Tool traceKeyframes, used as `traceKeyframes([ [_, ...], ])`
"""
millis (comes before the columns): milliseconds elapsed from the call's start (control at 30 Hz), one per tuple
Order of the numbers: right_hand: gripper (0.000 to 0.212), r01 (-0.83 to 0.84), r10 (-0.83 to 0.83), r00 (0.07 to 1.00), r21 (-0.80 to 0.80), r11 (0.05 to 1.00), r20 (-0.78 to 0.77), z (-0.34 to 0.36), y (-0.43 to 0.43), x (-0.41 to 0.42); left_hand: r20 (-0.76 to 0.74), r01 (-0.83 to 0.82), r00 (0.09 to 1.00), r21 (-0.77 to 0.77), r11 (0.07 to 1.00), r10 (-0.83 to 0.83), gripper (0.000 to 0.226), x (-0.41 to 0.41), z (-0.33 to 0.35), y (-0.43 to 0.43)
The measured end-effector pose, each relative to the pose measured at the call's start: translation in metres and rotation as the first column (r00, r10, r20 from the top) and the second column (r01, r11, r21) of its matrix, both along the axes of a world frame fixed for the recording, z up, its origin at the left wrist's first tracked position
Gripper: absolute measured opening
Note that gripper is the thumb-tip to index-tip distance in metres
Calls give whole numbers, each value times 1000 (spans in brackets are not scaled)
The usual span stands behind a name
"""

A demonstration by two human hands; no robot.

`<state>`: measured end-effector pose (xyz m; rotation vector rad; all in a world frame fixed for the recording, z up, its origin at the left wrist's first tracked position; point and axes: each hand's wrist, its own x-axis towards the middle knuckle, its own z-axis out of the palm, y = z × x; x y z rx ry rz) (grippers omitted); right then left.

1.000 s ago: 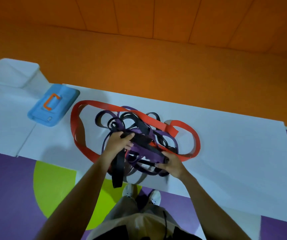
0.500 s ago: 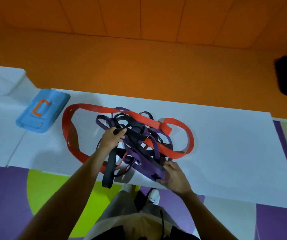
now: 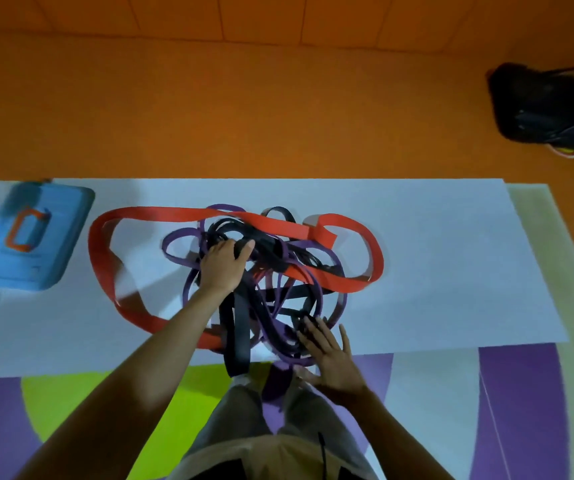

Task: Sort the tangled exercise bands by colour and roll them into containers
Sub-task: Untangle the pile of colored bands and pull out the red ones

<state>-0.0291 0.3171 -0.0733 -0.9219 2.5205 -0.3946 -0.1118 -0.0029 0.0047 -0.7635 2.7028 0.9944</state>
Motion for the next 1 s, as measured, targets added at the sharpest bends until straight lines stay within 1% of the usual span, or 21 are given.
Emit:
traceKeyframes([
  [67,67,226,-228,974,-99,969,-3,7,0,8,-3,49,999,-47,998,-49,58,-2,-2,-6],
  [100,63,379,-380,925,-144,914,19,7,2,11,-1,68,998,-50,996,-68,57,-3,-3,-9],
  [133,60,519,-515,854,-157,840,68,10,3,12,-2,89,996,-48,995,-89,57,-4,-3,-11],
  [167,59,627,-612,779,-166,761,135,11,4,13,2,103,995,-42,994,-103,56,-4,-4,-13],
  [233,58,771,-725,635,-170,614,266,10,1,16,21,140,990,-16,990,-140,54,-4,-5,-15],
  [267,57,819,-758,570,-152,553,317,13,-4,15,29,161,987,-6,987,-161,53,-4,-7,-15],
  [333,66,902,-808,420,-91,423,413,13,-12,11,41,205,978,-3,979,-204,49,-5,-8,-15],
  [367,66,944,-810,301,-39,327,503,14,-18,8,67,213,975,8,977,-214,50,-6,-9,-15],
  [400,57,982,-771,129,27,186,624,19,-26,5,101,212,972,19,977,-213,54,-8,-10,-13],
  [433,43,993,-695,-9,91,81,719,22,-35,2,125,207,970,28,978,-209,60,-9,-9,-12],
  [467,36,993,-630,-85,115,6,772,28,-43,-1,136,204,969,34,978,-207,65,-10,-7,-11],
  [533,43,997,-616,-71,78,-15,784,33,-55,-6,142,207,967,53,977,-212,69,-11,-7,-11],
  [633,46,996,-693,32,-81,-37,720,28,-59,-8,97,195,974,102,975,-205,78,-13,-7,-16],
  [667,47,991,-721,78,-133,-20,688,27,-58,-9,73,172,980,138,975,-184,83,-12,-4,-17],
  [700,51,981,-741,144,-191,21,656,28,-58,-10,38,137,989,177,975,-146,84,-12,-2,-19],
  [767,58,956,-745,256,-274,102,616,36,-62,-16,-1,45,999,253,967,-46,76,-13,0,-22],
  [800,57,944,-742,295,-306,126,603,41,-64,-20,-9,2,1000,287,958,0,75,-13,1,-25],
  [833,53,930,-733,320,-346,123,600,43,-65,-27,-22,-23,999,310,950,31,75,-13,0,-29],
  [933,39,901,-719,349,-426,81,602,50,-63,-50,-29,-68,996,327,943,82,81,-14,-6,-41],
  [967,37,902,-690,334,-431,35,642,53,-61,-57,-26,-82,995,323,943,96,82,-13,-4,-42],
  [1000,33,913,-655,299,-408,-16,694,54,-57,-63,-20,-94,994,323,942,107,78,-13,-2,-42],
])
